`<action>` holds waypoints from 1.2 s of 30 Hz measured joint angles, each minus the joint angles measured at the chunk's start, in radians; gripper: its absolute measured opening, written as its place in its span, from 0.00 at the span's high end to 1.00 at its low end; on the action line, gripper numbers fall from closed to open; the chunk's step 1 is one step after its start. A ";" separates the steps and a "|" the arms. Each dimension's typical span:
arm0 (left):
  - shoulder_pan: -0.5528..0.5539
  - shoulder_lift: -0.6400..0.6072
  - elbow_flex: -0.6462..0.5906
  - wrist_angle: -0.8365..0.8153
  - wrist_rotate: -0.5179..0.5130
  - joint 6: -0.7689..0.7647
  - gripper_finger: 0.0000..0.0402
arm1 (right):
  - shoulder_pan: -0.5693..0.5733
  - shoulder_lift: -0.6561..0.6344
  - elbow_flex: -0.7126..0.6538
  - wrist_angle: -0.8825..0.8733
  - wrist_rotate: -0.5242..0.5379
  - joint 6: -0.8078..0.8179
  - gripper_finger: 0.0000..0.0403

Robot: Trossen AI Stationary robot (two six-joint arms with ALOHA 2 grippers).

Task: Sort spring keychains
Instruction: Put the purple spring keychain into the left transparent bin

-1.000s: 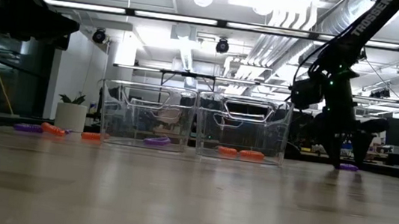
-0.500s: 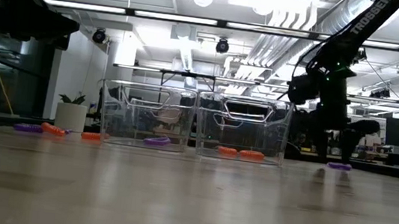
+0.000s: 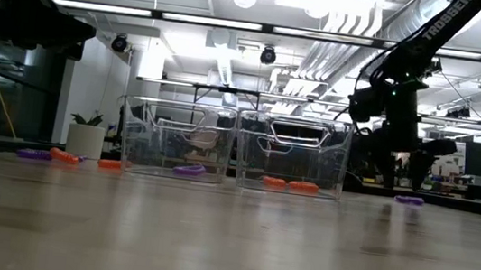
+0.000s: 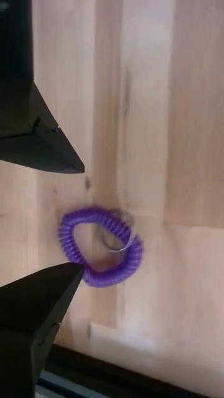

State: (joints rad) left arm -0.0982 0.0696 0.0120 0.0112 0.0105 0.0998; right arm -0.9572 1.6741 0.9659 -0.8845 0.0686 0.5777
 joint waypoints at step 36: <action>0.000 0.000 0.000 0.000 0.000 0.000 1.00 | 0.022 0.043 -0.020 0.089 -0.059 0.047 0.40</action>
State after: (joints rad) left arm -0.0986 0.0696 0.0120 0.0109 0.0105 0.0998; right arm -0.9352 1.7168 0.9463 -0.7952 0.0098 0.6249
